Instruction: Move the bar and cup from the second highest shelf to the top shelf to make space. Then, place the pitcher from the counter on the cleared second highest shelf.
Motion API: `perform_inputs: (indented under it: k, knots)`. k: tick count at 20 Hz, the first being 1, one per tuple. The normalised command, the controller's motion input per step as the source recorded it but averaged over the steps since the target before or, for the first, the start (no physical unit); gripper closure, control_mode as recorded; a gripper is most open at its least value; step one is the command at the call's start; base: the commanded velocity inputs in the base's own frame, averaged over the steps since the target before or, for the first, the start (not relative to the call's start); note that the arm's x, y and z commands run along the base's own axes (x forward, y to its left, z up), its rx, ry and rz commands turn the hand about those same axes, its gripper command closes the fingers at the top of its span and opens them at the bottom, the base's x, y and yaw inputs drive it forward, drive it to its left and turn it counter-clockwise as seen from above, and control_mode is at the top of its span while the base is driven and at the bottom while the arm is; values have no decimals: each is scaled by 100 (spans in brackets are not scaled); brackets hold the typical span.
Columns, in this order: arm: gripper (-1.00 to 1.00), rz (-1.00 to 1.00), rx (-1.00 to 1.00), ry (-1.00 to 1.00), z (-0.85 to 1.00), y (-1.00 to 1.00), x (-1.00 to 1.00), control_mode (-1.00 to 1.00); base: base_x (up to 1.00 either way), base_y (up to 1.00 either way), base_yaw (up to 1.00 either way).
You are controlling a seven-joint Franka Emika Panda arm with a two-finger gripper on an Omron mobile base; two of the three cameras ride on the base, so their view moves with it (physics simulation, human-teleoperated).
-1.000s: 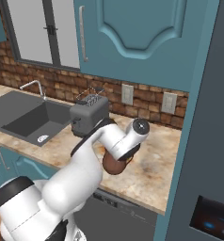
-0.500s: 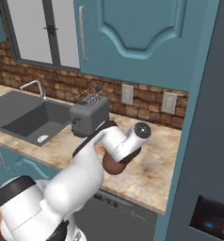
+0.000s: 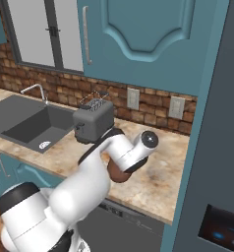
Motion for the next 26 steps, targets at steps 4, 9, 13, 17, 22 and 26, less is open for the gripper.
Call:
perform_inputs:
  k: [4, 9, 13, 17, 22, 26]
  knots:
    - [-100, 2, 0, 0, -5, -14, 15, -100, 0, 0, 0]
    - [-100, 3, 0, 0, -7, -13, 16, -100, 0, 0, 0]
    - [-100, 4, 0, 2, -13, -3, 4, -100, 0, 0, 0]
    - [-100, 5, 0, 4, -14, 0, 0, -100, 0, 0, 0]
    - [-100, 6, -1, 3, -11, 0, 0, -100, 0, 0, 0]
    - [-100, 7, -4, 1, -12, 4, -1, -100, 0, 0, 0]
